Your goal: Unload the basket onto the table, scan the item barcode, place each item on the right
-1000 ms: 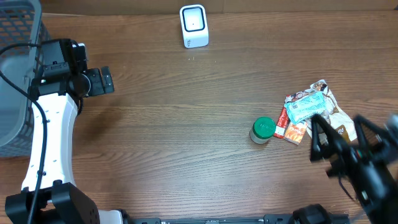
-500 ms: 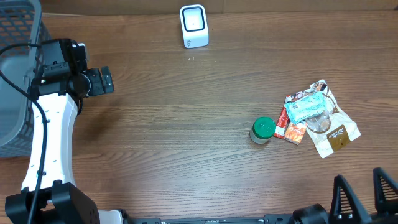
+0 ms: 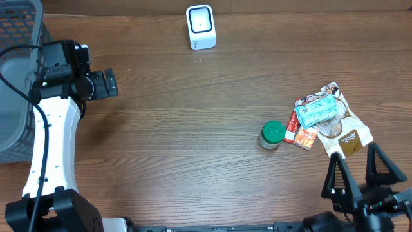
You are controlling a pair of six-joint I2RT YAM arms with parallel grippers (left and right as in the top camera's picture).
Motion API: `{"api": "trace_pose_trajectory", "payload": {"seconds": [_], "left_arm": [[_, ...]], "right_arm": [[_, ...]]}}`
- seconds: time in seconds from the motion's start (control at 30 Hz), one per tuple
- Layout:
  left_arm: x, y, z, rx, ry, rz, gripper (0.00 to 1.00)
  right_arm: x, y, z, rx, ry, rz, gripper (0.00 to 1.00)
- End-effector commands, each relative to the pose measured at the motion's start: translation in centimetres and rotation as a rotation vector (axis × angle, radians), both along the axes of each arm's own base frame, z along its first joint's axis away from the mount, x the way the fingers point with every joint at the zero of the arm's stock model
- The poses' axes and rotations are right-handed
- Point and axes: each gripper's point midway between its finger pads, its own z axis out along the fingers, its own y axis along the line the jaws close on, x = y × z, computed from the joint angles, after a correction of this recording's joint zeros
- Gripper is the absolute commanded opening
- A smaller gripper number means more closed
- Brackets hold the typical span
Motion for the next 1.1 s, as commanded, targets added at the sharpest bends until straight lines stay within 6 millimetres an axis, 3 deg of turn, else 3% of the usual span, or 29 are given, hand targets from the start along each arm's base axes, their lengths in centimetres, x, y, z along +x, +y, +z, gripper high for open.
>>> {"api": "trace_pose_trajectory", "payload": {"seconds": [0.0, 0.23, 0.4, 0.57, 0.8, 1.07], "left_arm": [[0.2, 0.0, 0.1, -0.002, -0.003, 0.007, 1.0], [0.2, 0.0, 0.1, -0.002, -0.003, 0.007, 1.0], [0.2, 0.0, 0.1, -0.002, -0.003, 0.007, 1.0], [0.2, 0.0, 0.1, -0.002, -0.003, 0.007, 1.0], [0.2, 0.0, 0.1, -0.002, -0.003, 0.007, 1.0], [0.2, 0.0, 0.1, -0.002, -0.003, 0.007, 1.0]], "right_arm": [[1.4, 0.2, -0.2, 0.019, -0.062, -0.013, 1.0], [2.5, 0.7, 0.6, 0.063, -0.336, -0.012, 1.0], [2.4, 1.3, -1.1, 0.02, -0.482, -0.023, 1.0], [3.8, 1.6, -4.8, 0.011, -0.456, -0.024, 1.0], [7.3, 2.7, -10.0, -0.063, -0.204, -0.002, 1.0], [9.8, 3.3, -19.6, -0.167, 0.189, 0.025, 1.0]]}}
